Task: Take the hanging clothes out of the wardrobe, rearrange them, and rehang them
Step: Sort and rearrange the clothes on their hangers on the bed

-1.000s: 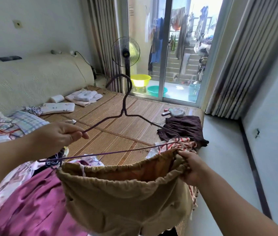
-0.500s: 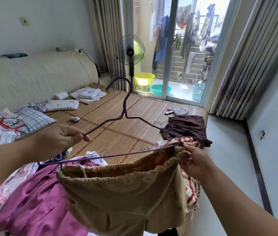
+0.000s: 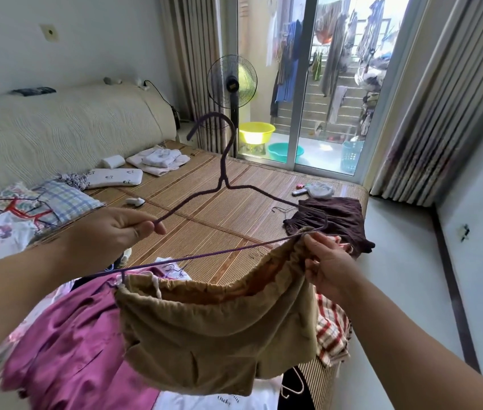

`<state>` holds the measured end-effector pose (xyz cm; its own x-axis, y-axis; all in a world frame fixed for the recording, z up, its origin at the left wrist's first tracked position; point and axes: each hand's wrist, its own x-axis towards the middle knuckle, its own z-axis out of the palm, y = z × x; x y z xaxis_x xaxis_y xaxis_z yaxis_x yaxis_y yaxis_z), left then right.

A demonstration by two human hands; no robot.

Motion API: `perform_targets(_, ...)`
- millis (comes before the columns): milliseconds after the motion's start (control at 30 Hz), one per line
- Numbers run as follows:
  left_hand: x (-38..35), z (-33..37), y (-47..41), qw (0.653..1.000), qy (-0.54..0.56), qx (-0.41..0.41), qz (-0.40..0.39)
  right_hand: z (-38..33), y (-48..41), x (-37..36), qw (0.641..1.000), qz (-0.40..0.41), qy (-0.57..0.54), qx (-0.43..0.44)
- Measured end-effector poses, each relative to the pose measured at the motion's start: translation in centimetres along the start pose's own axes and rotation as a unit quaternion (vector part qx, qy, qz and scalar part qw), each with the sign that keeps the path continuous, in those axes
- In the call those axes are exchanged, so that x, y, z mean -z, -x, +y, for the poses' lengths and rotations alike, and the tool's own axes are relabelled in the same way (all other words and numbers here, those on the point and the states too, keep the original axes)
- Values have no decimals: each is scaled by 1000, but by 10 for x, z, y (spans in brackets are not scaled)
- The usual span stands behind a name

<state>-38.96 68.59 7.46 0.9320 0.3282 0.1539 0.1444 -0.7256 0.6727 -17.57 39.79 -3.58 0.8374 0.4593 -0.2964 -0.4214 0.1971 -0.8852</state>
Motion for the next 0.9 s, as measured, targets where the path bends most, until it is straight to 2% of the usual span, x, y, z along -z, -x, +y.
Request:
perform_targets(133, -1, -4, -1, 999, -22, -4, 25, -1, 3, 0, 977, 68, 182, 86)
perform_targets(167, -2, -5, 0, 999, -19, -5, 30, 0, 4, 1, 973, 71, 197, 98)
perform_targets(233, -5, -4, 1, 999, -12, -8, 38, 3, 7, 2, 983, 54, 149, 90)
perform_targets(300, -8, -3, 1, 999, -10, -11, 41, 7, 8, 4, 998, 28, 13, 55)
perform_targets(333, -9, -2, 1, 999, -10, -9, 42, 8, 7, 4, 998, 28, -48, 42)
perform_targets(400, -10, 0, 1, 999, -7, -4, 47, 5, 8, 5, 994, 51, -93, 38)
perform_targets(500, -12, 3, 1, 999, -8, -7, 51, 0, 11, 4, 994, 87, -26, 56)
perform_targets(633, -16, 8, 1, 999, 8, -15, 52, -8, 22, 18, 973, 144, 149, 106)
perform_targets(800, -41, 22, -5, 997, 43, -42, 51, -16, 45, 41, 974, 109, 174, 100)
perform_targets(867, -51, 31, -11, 996, 47, -54, 49, -27, 53, 53, 951, 146, 225, 156)
perform_targets(900, -57, 34, -15, 996, 54, -56, 39, -35, 57, 60, 927, 171, 279, 184)
